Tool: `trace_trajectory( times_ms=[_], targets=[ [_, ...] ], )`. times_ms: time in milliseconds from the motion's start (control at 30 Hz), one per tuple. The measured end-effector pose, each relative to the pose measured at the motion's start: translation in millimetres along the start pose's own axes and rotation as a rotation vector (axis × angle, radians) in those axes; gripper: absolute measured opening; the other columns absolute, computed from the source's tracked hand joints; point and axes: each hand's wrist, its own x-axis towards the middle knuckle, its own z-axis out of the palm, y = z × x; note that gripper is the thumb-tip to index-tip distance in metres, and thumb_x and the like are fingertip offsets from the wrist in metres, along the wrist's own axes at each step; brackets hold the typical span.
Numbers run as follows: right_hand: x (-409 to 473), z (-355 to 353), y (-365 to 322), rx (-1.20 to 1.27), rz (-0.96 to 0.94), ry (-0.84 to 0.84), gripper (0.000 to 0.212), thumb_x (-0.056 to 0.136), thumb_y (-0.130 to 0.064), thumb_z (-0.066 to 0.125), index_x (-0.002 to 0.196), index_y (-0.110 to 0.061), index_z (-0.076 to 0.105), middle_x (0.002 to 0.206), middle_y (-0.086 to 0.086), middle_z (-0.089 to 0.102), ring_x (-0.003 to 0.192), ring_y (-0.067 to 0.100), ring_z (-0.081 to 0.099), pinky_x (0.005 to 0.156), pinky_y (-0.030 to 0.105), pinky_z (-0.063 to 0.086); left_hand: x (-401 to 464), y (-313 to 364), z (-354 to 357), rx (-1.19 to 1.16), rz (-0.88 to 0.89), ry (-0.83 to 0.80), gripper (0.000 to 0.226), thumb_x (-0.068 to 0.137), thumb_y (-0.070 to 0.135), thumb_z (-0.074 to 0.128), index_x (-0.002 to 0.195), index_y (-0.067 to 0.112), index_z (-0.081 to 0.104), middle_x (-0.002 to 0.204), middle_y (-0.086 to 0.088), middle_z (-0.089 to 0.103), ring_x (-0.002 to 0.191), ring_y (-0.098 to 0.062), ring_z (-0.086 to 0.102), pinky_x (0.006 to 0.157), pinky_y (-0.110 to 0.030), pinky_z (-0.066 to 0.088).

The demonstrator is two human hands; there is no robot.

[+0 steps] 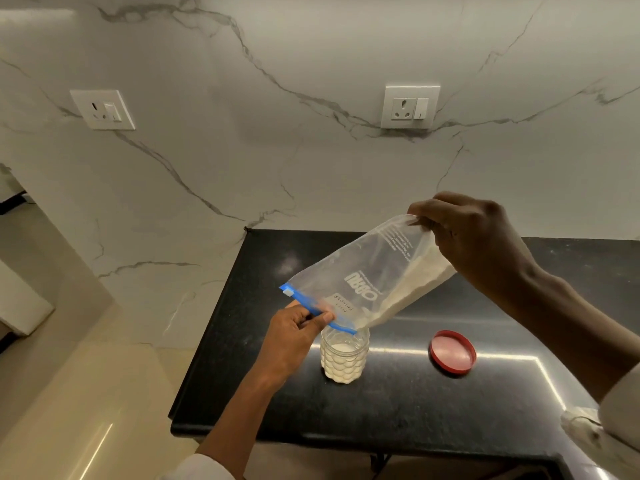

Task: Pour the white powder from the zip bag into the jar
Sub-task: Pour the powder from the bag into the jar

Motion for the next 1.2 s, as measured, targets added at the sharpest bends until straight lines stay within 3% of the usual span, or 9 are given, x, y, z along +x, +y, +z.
trace_trajectory(
  times_ms=[467,667,833,1000,1133,1200],
  targets=[
    [-2.3,4.3,1.7,0.032,0.001,0.019,0.044,0.089,-0.032,0.043,0.100,-0.002,0.073,0.084,0.010,0.070,0.066,0.011,0.059,0.059,0.029,0.057,0.5,-4.9,1.2,0.040,0.005,-0.003,0.016,0.088,0.020,0.067,0.103,0.014,0.070,0.094,0.013,0.069,0.089,0.007,0.066,0.073,-0.007,0.051],
    [-2.1,4.0,1.4,0.026,-0.015,0.014,0.047,0.089,-0.034,0.042,0.100,-0.001,0.072,0.085,0.012,0.071,0.067,0.019,0.066,0.063,0.030,0.058,1.0,-7.3,1.0,0.044,-0.003,0.002,0.018,0.088,0.022,0.067,0.103,0.013,0.070,0.097,0.008,0.071,0.090,0.002,0.067,0.072,-0.008,0.051],
    [-0.8,3.8,0.0,0.013,-0.020,0.018,0.037,0.087,-0.026,0.049,0.099,0.001,0.073,0.084,0.014,0.071,0.067,0.024,0.068,0.061,0.036,0.060,2.3,-9.3,0.5,0.070,-0.011,0.012,0.020,0.087,0.023,0.067,0.104,0.012,0.069,0.099,0.006,0.070,0.090,-0.005,0.068,0.077,-0.011,0.054],
    [1.9,4.6,-0.4,0.034,-0.032,0.011,0.046,0.089,-0.034,0.043,0.100,0.000,0.072,0.084,0.012,0.071,0.067,0.018,0.065,0.065,0.030,0.058,4.8,-10.0,1.6,0.071,-0.007,0.012,0.020,0.087,0.024,0.067,0.104,0.012,0.070,0.098,0.007,0.070,0.090,-0.003,0.068,0.078,-0.011,0.054],
    [2.0,6.2,3.4,0.003,-0.016,0.008,0.029,0.088,-0.020,0.055,0.100,0.000,0.072,0.085,0.013,0.071,0.070,0.022,0.068,0.066,0.029,0.057,6.0,-12.0,0.7,0.067,-0.014,0.016,0.022,0.087,0.025,0.067,0.105,0.013,0.069,0.098,0.006,0.071,0.090,-0.005,0.068,0.077,-0.010,0.054],
    [3.2,7.1,2.5,0.013,-0.015,0.014,0.034,0.088,-0.023,0.051,0.099,0.001,0.072,0.084,0.013,0.071,0.069,0.018,0.065,0.066,0.025,0.054,6.8,-11.2,-0.2,0.063,-0.014,0.017,0.021,0.087,0.025,0.067,0.105,0.014,0.069,0.097,0.008,0.070,0.088,-0.002,0.068,0.076,-0.009,0.053]
  ],
)
